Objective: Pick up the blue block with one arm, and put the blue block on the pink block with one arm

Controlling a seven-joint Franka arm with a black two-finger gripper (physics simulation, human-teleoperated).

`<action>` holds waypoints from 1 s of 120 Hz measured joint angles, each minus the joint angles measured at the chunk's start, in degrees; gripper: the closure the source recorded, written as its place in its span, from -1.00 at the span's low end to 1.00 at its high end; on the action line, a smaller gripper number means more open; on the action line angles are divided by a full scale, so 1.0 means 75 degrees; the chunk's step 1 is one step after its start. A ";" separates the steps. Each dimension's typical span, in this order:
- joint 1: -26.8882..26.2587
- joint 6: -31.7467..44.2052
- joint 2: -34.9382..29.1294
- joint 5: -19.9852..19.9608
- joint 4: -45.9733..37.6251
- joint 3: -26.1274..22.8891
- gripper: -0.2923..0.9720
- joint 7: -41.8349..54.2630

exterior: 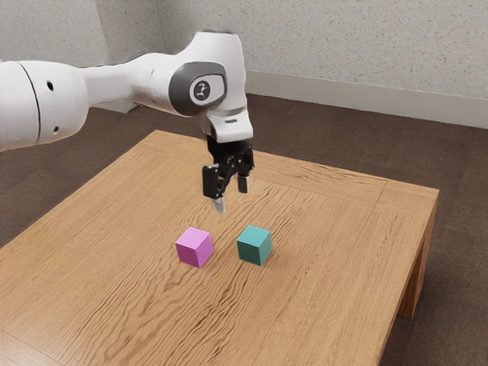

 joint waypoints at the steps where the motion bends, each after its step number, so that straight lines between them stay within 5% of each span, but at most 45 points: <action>1: 0.0000 0.0032 0.0034 -0.0004 0.0000 0.0000 -0.54 0.0030; 52: 0.0019 0.1233 0.1353 -0.0070 0.0376 0.0034 -0.54 0.0668; 120: 0.0041 0.1528 0.2544 -0.0033 0.1258 0.0497 -0.54 0.1009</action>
